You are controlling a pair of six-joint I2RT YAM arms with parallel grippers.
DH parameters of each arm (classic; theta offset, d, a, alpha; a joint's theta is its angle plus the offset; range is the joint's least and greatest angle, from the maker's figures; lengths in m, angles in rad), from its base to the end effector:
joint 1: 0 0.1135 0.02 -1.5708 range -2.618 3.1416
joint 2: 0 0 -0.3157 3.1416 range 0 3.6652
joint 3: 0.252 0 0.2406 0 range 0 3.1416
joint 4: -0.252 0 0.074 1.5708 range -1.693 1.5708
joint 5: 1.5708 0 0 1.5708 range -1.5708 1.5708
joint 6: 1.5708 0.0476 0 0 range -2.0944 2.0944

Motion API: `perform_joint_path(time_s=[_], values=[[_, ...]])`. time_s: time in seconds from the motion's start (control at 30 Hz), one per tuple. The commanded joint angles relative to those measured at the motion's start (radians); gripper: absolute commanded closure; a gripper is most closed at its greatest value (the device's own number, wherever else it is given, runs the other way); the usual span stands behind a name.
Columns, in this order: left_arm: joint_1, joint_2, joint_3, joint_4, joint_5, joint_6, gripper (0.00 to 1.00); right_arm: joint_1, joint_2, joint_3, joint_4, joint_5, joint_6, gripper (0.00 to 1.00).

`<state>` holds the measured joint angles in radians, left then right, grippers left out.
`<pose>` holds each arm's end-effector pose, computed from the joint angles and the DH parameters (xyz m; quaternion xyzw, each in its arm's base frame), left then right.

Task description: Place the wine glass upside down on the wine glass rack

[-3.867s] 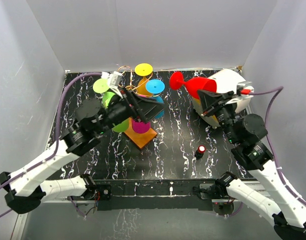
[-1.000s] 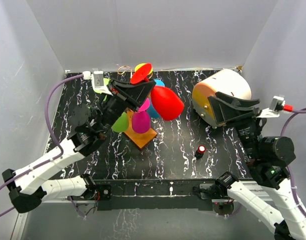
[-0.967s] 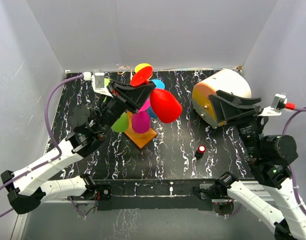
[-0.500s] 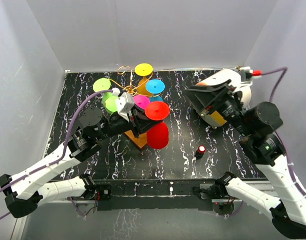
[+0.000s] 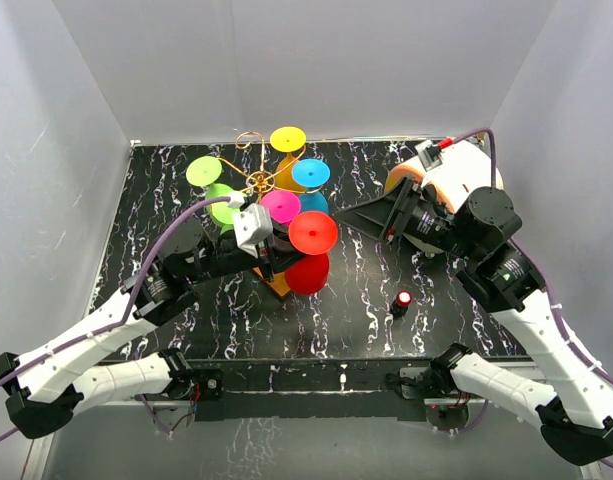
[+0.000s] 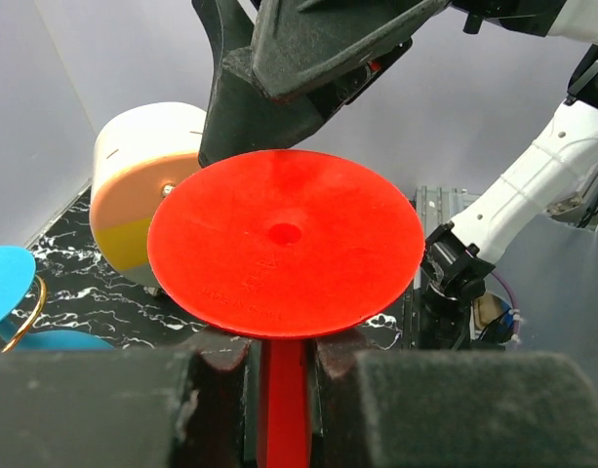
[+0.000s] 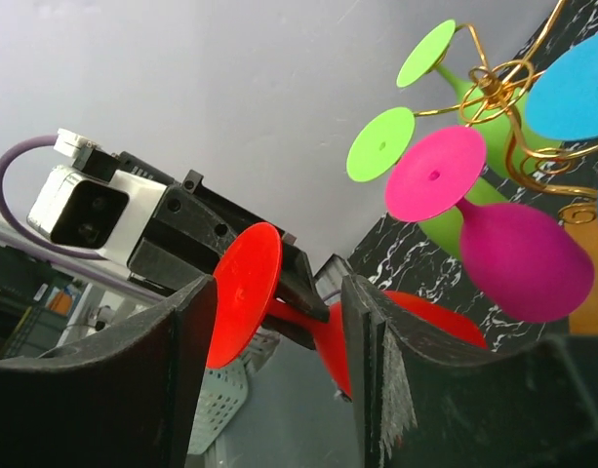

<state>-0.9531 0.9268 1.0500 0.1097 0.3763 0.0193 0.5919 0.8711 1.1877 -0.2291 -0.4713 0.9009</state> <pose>0.0838 -0.1482 0.4814 0.4144 0.4701 -0.4505 0.6359 0.1003 0.0935 0.4947 -0.0690 0.6755 0.6026 0.4193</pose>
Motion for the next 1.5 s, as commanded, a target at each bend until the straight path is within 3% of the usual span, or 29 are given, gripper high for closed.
perform_joint_path(time_s=[0.0, 0.13, 0.43, 0.57, 0.6, 0.63, 0.7, 0.77, 0.83, 1.03, 1.13, 1.3, 1.47], values=[[-0.005, 0.000, 0.018, 0.026, 0.023, 0.044, 1.00, 0.001, 0.015, 0.029, -0.011, -0.060, 0.040, 0.50], [-0.005, 0.006, 0.019, 0.033, 0.021, 0.052, 1.00, 0.002, 0.030, 0.031, -0.023, -0.078, 0.047, 0.56], [-0.004, 0.038, 0.046, -0.009, -0.010, 0.069, 1.00, 0.001, 0.013, -0.083, 0.156, -0.172, 0.196, 0.84], [-0.005, 0.043, 0.042, -0.010, -0.025, 0.057, 1.00, 0.001, 0.004, -0.089, 0.140, -0.146, 0.194, 1.00], [-0.005, 0.042, 0.039, -0.005, -0.034, 0.047, 1.00, 0.001, 0.005, -0.088, 0.140, -0.143, 0.194, 1.00], [-0.004, 0.041, 0.039, -0.006, -0.043, 0.028, 0.92, 0.002, 0.003, -0.083, 0.141, -0.137, 0.191, 1.00], [-0.004, 0.044, 0.046, -0.018, -0.047, -0.012, 0.51, 0.002, -0.005, -0.075, 0.124, -0.106, 0.183, 1.00], [-0.004, 0.041, 0.041, -0.015, -0.042, -0.103, 0.37, 0.002, -0.016, -0.066, 0.096, -0.077, 0.167, 1.00], [-0.004, 0.032, 0.029, -0.022, -0.028, -0.202, 0.32, 0.002, -0.026, -0.050, 0.046, -0.037, 0.145, 1.00], [-0.004, -0.011, -0.038, 0.052, -0.074, -0.651, 0.28, 0.001, -0.049, -0.022, -0.035, 0.010, 0.128, 1.00], [-0.004, -0.009, -0.057, 0.108, -0.067, -0.833, 0.33, 0.001, -0.056, -0.009, -0.071, 0.031, 0.117, 1.00], [-0.005, 0.000, -0.079, 0.168, -0.045, -0.931, 0.41, 0.001, -0.068, 0.017, -0.129, 0.084, 0.091, 1.00], [-0.004, 0.001, -0.108, 0.205, -0.083, -0.971, 0.37, 0.001, -0.082, 0.013, -0.121, 0.088, 0.083, 1.00]])
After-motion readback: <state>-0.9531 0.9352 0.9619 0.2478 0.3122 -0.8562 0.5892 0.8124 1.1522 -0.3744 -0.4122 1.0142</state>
